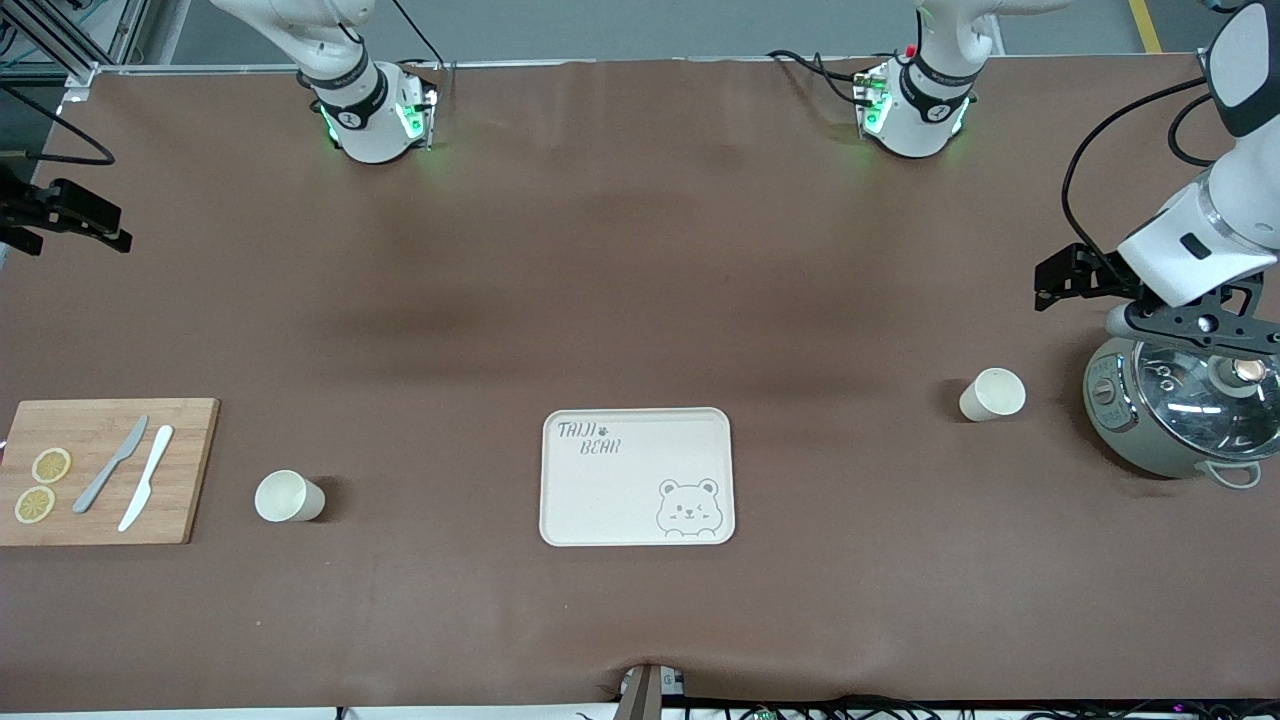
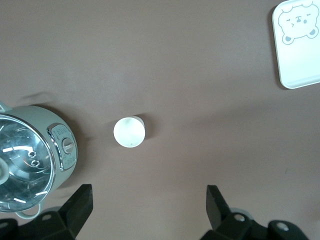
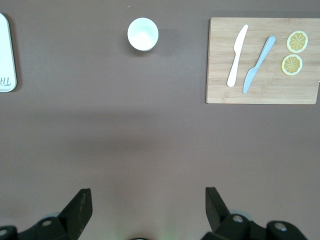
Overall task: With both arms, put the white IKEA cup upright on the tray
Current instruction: 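Move the left gripper toward the white cup beside the steel pot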
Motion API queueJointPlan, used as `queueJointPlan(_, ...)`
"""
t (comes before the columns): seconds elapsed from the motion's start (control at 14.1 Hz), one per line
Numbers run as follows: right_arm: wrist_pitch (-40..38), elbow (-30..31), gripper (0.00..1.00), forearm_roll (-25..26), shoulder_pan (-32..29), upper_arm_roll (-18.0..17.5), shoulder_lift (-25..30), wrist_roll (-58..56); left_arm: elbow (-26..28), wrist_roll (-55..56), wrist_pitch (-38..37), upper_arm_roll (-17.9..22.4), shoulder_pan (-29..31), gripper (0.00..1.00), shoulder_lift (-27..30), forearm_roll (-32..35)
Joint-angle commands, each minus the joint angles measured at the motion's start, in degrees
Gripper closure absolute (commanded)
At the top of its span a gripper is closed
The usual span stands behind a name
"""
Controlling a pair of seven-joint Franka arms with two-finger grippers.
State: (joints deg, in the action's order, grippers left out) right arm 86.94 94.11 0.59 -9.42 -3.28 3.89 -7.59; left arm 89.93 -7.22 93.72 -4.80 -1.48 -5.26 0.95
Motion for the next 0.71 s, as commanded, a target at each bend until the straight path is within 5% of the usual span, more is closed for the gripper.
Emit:
queueJointPlan(0.0,-0.45,-0.68,0.0,-0.51,-0.6,-0.41,-0.11,-0.06,0.33,-0.43,-0.3,-0.12,-0.45,0.0,0.42,2.38)
queueJointPlan(0.36,0.42,-1.83,0.0,-0.33,-1.04,-0.41,-0.2,0.38,2.77,0.54,0.93,-0.91,-0.8,0.0,0.07,3.09)
queueJointPlan(0.64,0.34,-2.36,0.0,-0.42,-1.04,-0.41,-0.29,0.29,23.39,0.45,21.53,-0.91,1.12,0.0,4.11,2.92)
